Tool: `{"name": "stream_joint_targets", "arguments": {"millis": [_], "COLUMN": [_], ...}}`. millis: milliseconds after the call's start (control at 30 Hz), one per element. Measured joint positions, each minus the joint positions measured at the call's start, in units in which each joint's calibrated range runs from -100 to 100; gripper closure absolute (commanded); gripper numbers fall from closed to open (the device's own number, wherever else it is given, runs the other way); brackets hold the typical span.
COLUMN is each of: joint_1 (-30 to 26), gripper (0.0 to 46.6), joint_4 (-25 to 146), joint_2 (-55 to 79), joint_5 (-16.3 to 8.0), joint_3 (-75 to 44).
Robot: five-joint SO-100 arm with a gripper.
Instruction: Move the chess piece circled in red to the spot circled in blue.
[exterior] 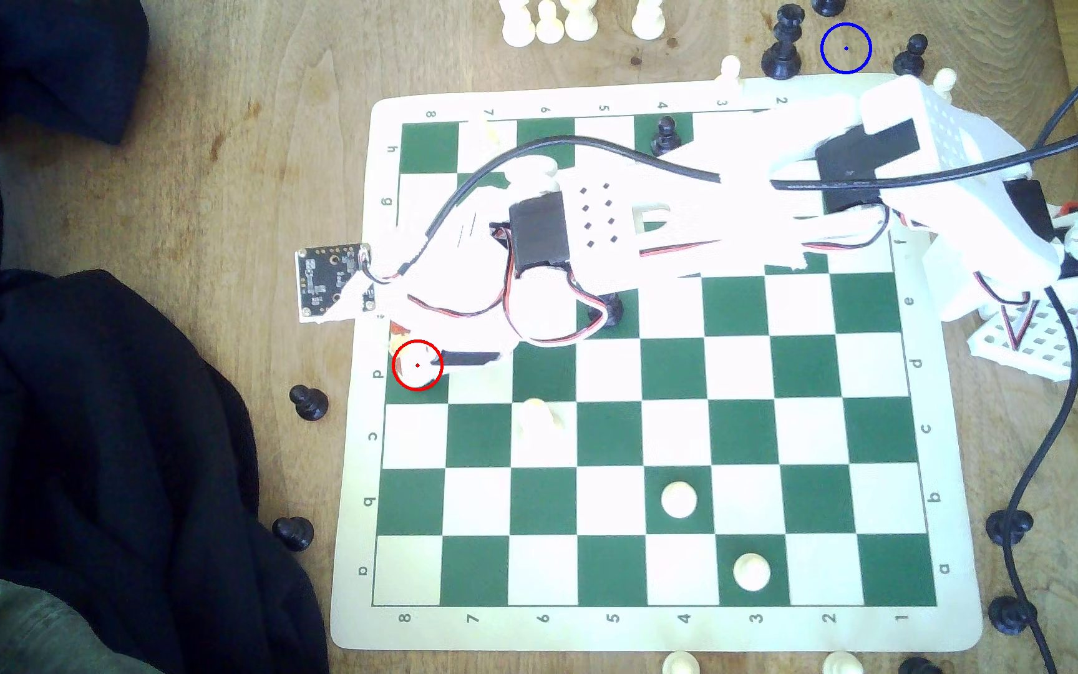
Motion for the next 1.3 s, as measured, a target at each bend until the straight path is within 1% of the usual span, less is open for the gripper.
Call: {"name": "stream_joint_targets", "arguments": {"millis": [133,200,267,367,467,600,633,733,767,900,933,1033,1067,1167,1200,1233,1300], "joint_1": [-0.2,-0.1,-0.1,1.1,3.5,8.4,10.2,13.1,14.6,18.9,21.0,22.7,24.5,26.6,27.7,29.9,31.6], "gripper": [46.3,46.3,46.3,46.3,46.4,46.4,46.4,46.4,46.4,46.4,46.4,46.4,46.4,46.4,46.4,46.4,46.4], "joint_4": [4.4,8.9,11.2,15.7,18.1,16.4,14.9,12.9,12.0,11.2,11.2,11.2,11.2,11.2,11.2,11.2,11.2], "joint_2": [0.0,0.0,-0.1,-0.2,-2.6,-14.6,-20.9,-32.8,-40.0,-54.4,-61.2,-69.6,-75.3,-81.5,-83.6,-86.6,-88.3], "joint_5": [-0.9,-1.6,-1.9,-2.5,-2.8,-3.0,-2.9,-2.7,-2.5,-1.9,-1.6,-1.4,-1.4,-1.4,-1.4,-1.4,-1.6], "joint_3": [-4.8,-11.3,-14.6,-16.6,-15.5,-4.6,3.0,16.9,24.4,37.0,43.1,50.3,55.2,59.9,61.7,64.3,65.8]}}
